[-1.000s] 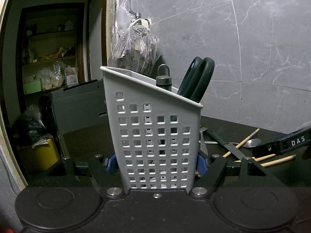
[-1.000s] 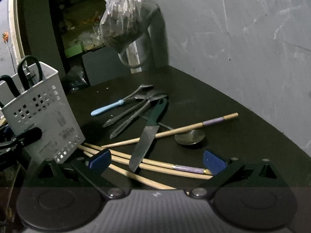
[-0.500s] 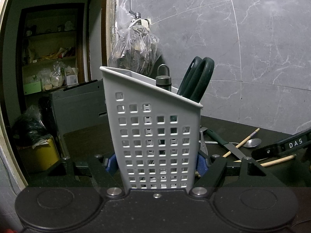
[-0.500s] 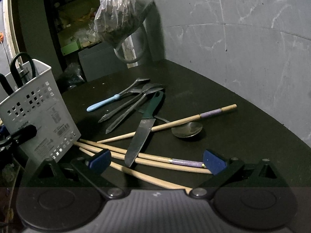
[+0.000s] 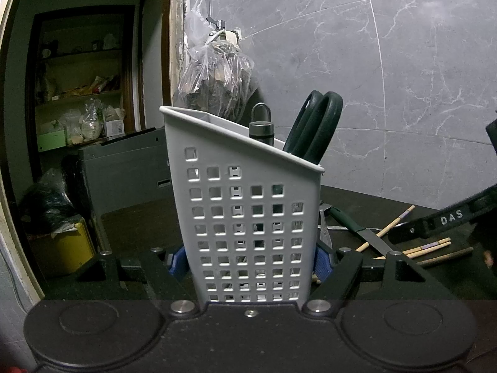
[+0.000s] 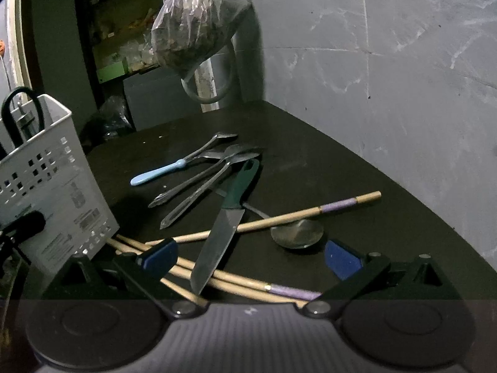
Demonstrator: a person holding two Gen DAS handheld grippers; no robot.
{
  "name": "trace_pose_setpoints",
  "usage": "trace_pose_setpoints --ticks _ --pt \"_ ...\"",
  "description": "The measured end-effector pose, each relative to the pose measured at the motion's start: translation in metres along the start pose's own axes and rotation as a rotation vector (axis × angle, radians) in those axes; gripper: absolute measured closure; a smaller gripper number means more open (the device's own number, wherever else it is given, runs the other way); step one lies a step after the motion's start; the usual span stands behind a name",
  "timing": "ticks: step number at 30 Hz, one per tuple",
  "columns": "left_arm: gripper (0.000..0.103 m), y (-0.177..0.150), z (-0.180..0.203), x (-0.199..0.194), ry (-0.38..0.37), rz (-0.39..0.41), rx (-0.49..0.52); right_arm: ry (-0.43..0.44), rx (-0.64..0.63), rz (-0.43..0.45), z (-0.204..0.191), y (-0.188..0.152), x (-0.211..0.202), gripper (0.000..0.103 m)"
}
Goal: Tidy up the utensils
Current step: 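Move the right tool back over the utensil pile toward the knife, then close the right tool on the green-handled knife handle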
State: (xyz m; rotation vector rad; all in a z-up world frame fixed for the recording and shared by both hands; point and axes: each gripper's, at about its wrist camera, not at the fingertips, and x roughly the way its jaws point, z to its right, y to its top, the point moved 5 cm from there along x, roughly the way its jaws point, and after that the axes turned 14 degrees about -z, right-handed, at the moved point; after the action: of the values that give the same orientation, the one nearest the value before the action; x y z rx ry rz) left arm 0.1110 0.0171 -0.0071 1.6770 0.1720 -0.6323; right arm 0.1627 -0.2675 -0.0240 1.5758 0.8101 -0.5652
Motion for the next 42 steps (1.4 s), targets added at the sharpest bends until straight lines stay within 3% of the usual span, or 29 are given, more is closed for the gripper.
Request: trace_pose_setpoints --ticks 11,20,42 --pt "0.027 0.0 0.0 0.0 0.0 -0.001 -0.001 -0.079 -0.059 -0.05 -0.006 0.04 0.028 0.0" --pt "0.027 0.0 0.0 0.0 0.0 0.0 0.0 -0.131 -0.03 -0.095 -0.002 0.066 0.061 0.0" --pt "0.027 0.0 0.0 0.0 0.001 -0.001 0.001 -0.18 0.021 -0.112 0.006 0.09 0.105 0.0"
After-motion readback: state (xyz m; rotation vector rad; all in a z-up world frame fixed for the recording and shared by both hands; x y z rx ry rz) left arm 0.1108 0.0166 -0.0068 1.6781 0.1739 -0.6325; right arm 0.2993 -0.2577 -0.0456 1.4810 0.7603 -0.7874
